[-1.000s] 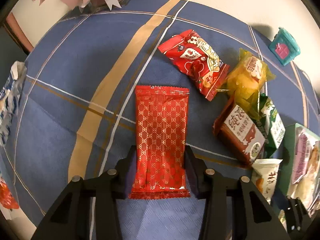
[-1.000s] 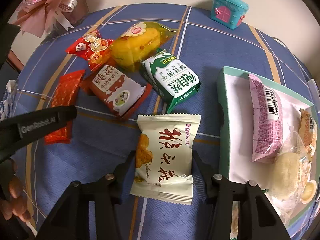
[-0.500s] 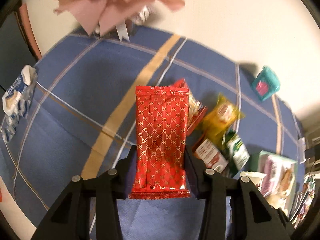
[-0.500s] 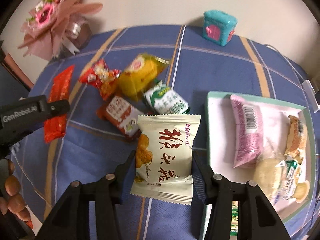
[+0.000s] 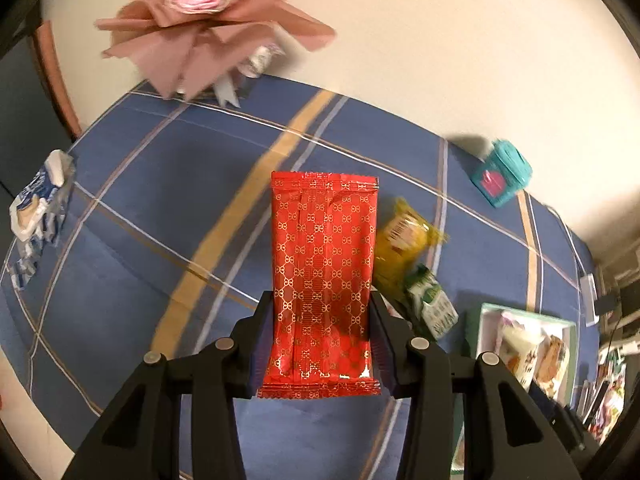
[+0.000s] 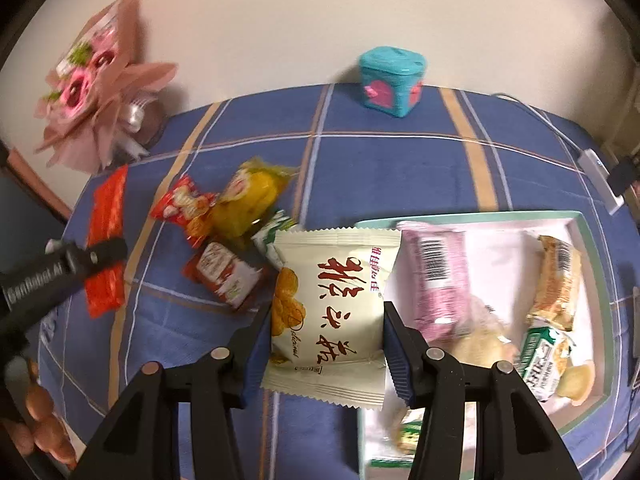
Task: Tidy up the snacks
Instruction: 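Lift both packs and carry them over the white tray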
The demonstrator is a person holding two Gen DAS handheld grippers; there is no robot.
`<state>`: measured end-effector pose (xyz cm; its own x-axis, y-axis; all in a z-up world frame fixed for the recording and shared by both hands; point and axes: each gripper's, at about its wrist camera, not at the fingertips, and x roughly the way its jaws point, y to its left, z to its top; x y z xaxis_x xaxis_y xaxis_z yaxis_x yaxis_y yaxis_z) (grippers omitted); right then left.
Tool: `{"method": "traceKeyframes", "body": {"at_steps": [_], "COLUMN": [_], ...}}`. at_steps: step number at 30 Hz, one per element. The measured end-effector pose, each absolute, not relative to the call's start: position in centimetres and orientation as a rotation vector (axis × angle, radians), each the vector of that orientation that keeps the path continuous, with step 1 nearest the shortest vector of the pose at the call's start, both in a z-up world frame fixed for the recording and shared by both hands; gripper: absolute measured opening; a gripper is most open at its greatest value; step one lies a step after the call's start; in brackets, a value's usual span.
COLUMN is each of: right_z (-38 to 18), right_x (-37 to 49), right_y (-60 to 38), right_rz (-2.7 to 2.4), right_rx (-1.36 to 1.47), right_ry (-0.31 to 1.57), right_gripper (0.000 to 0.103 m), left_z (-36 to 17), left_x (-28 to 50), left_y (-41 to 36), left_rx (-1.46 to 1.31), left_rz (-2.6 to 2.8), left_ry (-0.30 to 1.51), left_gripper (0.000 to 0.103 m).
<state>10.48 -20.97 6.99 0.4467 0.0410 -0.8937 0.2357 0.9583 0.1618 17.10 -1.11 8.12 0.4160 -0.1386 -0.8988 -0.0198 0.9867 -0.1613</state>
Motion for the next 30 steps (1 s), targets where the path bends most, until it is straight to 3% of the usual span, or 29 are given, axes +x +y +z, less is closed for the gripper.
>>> {"method": "traceKeyframes", "body": {"at_steps": [17,30], "right_z": [7.0,6.3], "right_x": [6.7,5.9], "right_y": [-35.2,-37.9], "right_rz": [-0.335,-0.347], "right_rx": [0.488,0.511], "right_ry": [1.062,1.058], "right_gripper": [0.054,0.054], "left_z": [7.3,5.0], "left_x": [14.3,13.1], "left_y": [-12.7,-18.4], "left_rx": [-0.003,0.148], "left_rz": [-0.269,-0.298], "left_ry": [1.191,1.21], "left_gripper": [0.046,0.046]}}
